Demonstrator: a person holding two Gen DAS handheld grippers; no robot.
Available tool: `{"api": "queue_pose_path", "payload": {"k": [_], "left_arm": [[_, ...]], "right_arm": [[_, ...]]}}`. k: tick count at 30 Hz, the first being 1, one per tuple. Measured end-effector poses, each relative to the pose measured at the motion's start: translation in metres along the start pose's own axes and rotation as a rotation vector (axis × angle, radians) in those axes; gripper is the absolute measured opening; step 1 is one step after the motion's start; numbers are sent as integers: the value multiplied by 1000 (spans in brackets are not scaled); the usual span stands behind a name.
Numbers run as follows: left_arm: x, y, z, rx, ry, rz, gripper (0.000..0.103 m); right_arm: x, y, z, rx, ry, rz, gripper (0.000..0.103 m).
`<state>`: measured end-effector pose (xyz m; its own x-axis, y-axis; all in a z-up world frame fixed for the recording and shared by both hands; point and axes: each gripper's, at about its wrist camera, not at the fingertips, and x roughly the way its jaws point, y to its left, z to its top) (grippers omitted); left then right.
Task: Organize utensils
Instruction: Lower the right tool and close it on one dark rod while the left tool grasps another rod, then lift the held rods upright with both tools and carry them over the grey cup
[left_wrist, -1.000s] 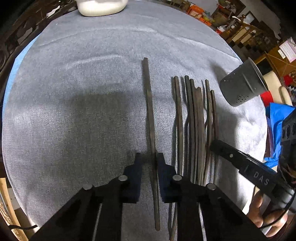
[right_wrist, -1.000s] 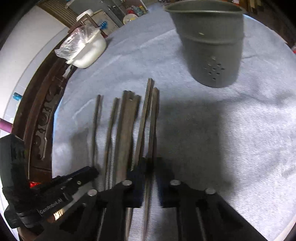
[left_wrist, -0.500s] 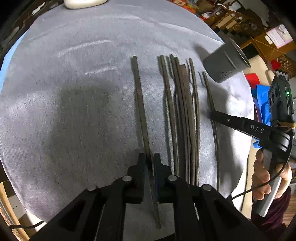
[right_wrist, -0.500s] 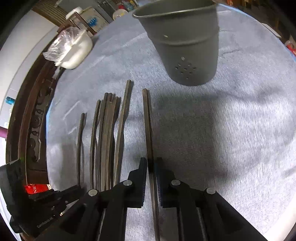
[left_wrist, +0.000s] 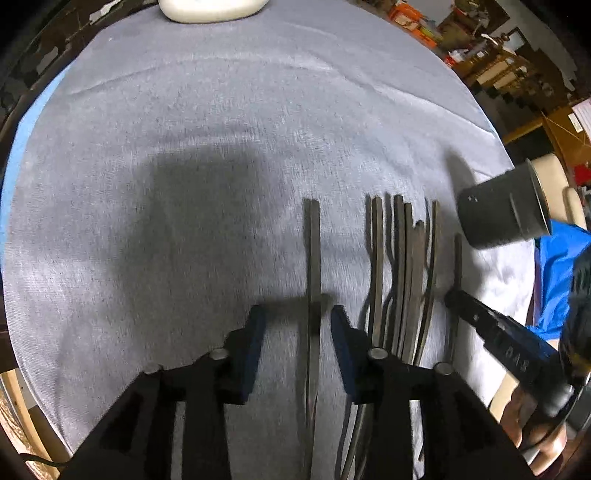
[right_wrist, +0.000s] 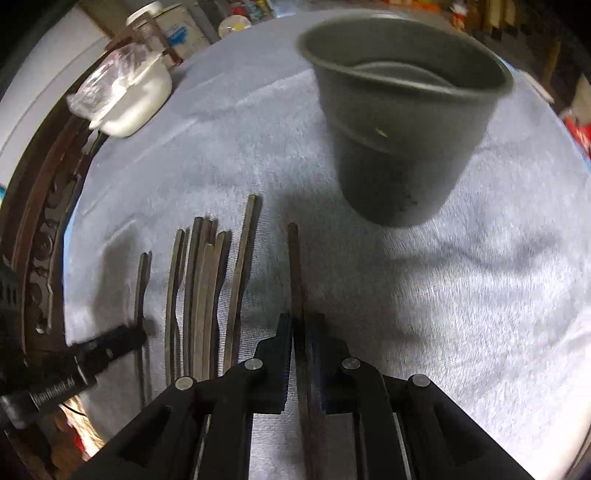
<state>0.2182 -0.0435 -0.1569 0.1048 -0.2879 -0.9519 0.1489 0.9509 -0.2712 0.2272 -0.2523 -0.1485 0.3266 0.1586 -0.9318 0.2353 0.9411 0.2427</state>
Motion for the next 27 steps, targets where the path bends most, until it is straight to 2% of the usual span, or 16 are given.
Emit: {"api": "queue_pose_path", "payload": {"k": [1,2,5,9,14,18,21,27], "left_arm": [[3,-2,2,-3,5,-4,12],[8,-4,7,-6,12,-10,7],[13,-12,7,-5,-10,4,7],[-7,-16,9,12,-89,-11,6],[-57,-33,7,85,-226,-19,6],[-105,-51,-1,138,-337,-44,6],[-131,-77,-1,189,-407,-65,6],[-170,-126,10,279,-503,-100,6]], "right_arm": [[0,2,-1,-8,-8,-8,7],[-1,2,-2,-17,-16,-8,6],[-6,3,-5,-21,-32,47,6],[-38,1,-9,-61,-127,117,6],[-75,-7,-12,-78,-234,210,6],[-123,-16,-18,-85,-373,277,6],[-153,-21,-18,-80,-476,298,6],[-204,-33,-3,-31,-615,318,6]]}}
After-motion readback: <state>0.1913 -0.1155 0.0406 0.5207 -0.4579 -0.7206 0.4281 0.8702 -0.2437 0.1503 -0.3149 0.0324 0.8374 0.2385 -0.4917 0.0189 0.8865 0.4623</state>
